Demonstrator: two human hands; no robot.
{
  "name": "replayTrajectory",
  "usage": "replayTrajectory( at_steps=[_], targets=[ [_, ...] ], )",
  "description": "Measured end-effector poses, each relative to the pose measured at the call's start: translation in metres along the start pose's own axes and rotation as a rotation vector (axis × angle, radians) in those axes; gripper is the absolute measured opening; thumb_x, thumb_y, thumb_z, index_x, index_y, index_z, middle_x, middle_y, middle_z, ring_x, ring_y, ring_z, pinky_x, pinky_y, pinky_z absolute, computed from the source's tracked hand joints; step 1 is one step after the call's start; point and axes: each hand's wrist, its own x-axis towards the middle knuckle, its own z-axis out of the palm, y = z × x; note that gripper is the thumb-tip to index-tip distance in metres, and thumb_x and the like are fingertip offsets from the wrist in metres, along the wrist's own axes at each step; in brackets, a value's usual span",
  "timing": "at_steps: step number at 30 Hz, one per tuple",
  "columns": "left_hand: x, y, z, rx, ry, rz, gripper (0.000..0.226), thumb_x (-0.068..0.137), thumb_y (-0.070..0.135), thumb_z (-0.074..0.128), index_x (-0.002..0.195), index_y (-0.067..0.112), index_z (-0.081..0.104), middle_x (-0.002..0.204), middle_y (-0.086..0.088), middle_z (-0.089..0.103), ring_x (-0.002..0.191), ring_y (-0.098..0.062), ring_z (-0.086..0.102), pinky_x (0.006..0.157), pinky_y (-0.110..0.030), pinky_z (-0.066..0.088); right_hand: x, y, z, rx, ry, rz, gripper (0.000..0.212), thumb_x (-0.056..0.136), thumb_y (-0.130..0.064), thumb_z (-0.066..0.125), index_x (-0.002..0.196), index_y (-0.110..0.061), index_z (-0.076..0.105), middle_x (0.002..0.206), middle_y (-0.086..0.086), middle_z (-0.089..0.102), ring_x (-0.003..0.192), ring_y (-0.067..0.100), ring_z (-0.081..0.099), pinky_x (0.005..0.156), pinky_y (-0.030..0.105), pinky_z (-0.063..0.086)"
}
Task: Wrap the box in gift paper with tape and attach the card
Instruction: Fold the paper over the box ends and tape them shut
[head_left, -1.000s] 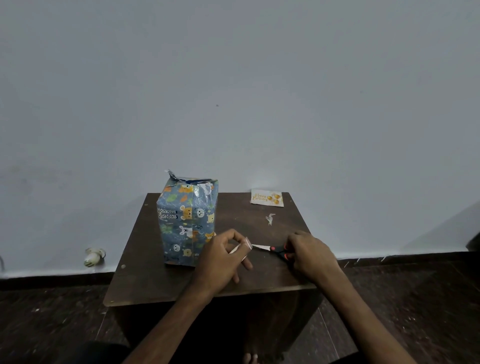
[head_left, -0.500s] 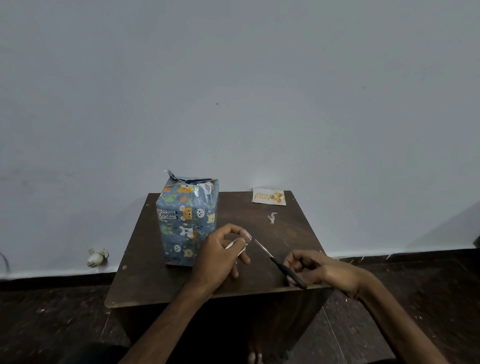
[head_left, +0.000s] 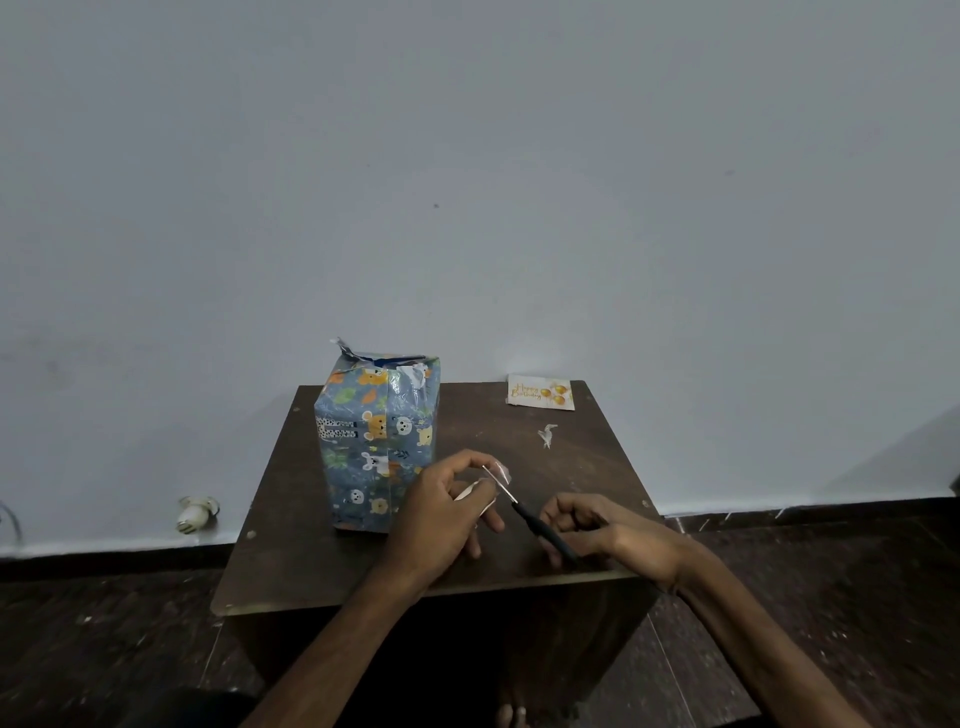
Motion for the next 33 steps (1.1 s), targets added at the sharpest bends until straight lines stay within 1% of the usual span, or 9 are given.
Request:
replayTrajectory(
  at_steps=[4, 8, 12, 18, 21, 23, 26, 30, 33],
  targets=[
    [0.001, -0.001, 0.000, -0.026, -0.004, 0.001, 0.019, 0.097, 0.015, 0.061, 0.101, 0.031, 0.071, 0.063, -0.012, 0.070, 0.041, -0.027, 0.048, 0.046, -0.029, 0.041, 0.003, 0.001, 0.000, 0.001, -0.009, -0.011, 0.019, 0.083, -0.018, 0.062, 0.099, -0.008, 0.062, 0.080, 0.002, 0.070, 0.071, 0.008, 0.062, 0.066, 0.014, 0.045],
    [-0.001, 0.003, -0.002, -0.009, -0.012, 0.004, 0.042, 0.097, 0.010, 0.057, 0.127, 0.039, 0.061, 0.066, -0.012, 0.072, 0.041, -0.025, 0.051, 0.049, -0.030, 0.043, 0.005, 0.002, -0.001, 0.003, -0.026, -0.026, 0.022, 0.080, -0.022, 0.066, 0.097, -0.009, 0.064, 0.079, 0.005, 0.070, 0.073, 0.013, 0.063, 0.070, 0.019, 0.047],
    [-0.005, 0.006, -0.004, -0.023, -0.032, -0.001, 0.058, 0.097, 0.010, 0.057, 0.143, 0.044, 0.046, 0.069, -0.012, 0.073, 0.050, -0.030, 0.053, 0.048, -0.026, 0.045, 0.006, 0.005, -0.002, -0.013, -0.020, -0.030, 0.014, 0.082, -0.013, 0.063, 0.095, -0.009, 0.065, 0.078, 0.007, 0.069, 0.071, 0.014, 0.062, 0.068, 0.020, 0.047],
    [-0.008, 0.012, -0.003, -0.003, -0.046, 0.010, 0.063, 0.098, 0.009, 0.056, 0.149, 0.042, 0.038, 0.070, -0.011, 0.074, 0.051, -0.031, 0.054, 0.045, -0.021, 0.044, 0.006, 0.006, -0.007, -0.047, -0.001, -0.008, 0.016, 0.081, -0.007, 0.061, 0.096, -0.005, 0.065, 0.078, 0.011, 0.069, 0.072, 0.017, 0.064, 0.068, 0.021, 0.049],
    [-0.008, 0.013, -0.003, -0.011, -0.035, 0.000, 0.063, 0.098, 0.009, 0.056, 0.149, 0.041, 0.039, 0.070, -0.013, 0.074, 0.049, -0.029, 0.052, 0.042, -0.017, 0.040, 0.002, 0.003, -0.011, -0.035, 0.136, -0.023, 0.013, 0.084, -0.005, 0.065, 0.096, 0.001, 0.064, 0.074, 0.011, 0.071, 0.066, 0.013, 0.065, 0.065, 0.020, 0.049],
    [-0.009, 0.013, -0.003, -0.020, -0.026, -0.009, 0.061, 0.099, 0.009, 0.056, 0.150, 0.039, 0.039, 0.071, -0.014, 0.074, 0.047, -0.027, 0.051, 0.039, -0.015, 0.036, 0.002, 0.006, -0.016, -0.186, 0.359, -0.031, 0.006, 0.086, -0.005, 0.071, 0.087, -0.004, 0.066, 0.070, 0.004, 0.072, 0.064, 0.007, 0.065, 0.065, 0.022, 0.049],
    [-0.008, 0.013, -0.002, -0.022, -0.024, -0.021, 0.060, 0.099, 0.010, 0.056, 0.150, 0.037, 0.039, 0.071, -0.013, 0.074, 0.045, -0.024, 0.050, 0.040, -0.017, 0.037, 0.006, 0.013, -0.021, -0.743, 0.632, 0.029, 0.018, 0.084, -0.026, 0.076, 0.075, -0.019, 0.062, 0.065, -0.011, 0.062, 0.067, 0.003, 0.060, 0.060, 0.019, 0.040],
    [-0.008, 0.012, -0.002, -0.004, -0.016, -0.045, 0.059, 0.099, 0.013, 0.057, 0.150, 0.036, 0.038, 0.072, -0.010, 0.074, 0.045, -0.021, 0.051, 0.038, -0.014, 0.035, 0.017, 0.009, -0.009, -1.121, 0.548, 0.182, 0.019, 0.090, -0.035, 0.065, 0.098, -0.019, 0.070, 0.096, 0.000, 0.065, 0.090, 0.023, 0.063, 0.070, 0.029, 0.045],
    [-0.009, 0.012, 0.000, -0.001, -0.016, -0.055, 0.058, 0.100, 0.015, 0.057, 0.151, 0.034, 0.037, 0.072, -0.009, 0.074, 0.044, -0.019, 0.050, 0.037, -0.013, 0.033, 0.018, 0.001, -0.002, -1.182, 0.599, 0.150, 0.023, 0.092, -0.036, 0.062, 0.097, -0.015, 0.070, 0.102, 0.001, 0.062, 0.091, 0.022, 0.064, 0.073, 0.032, 0.048]
  ],
)
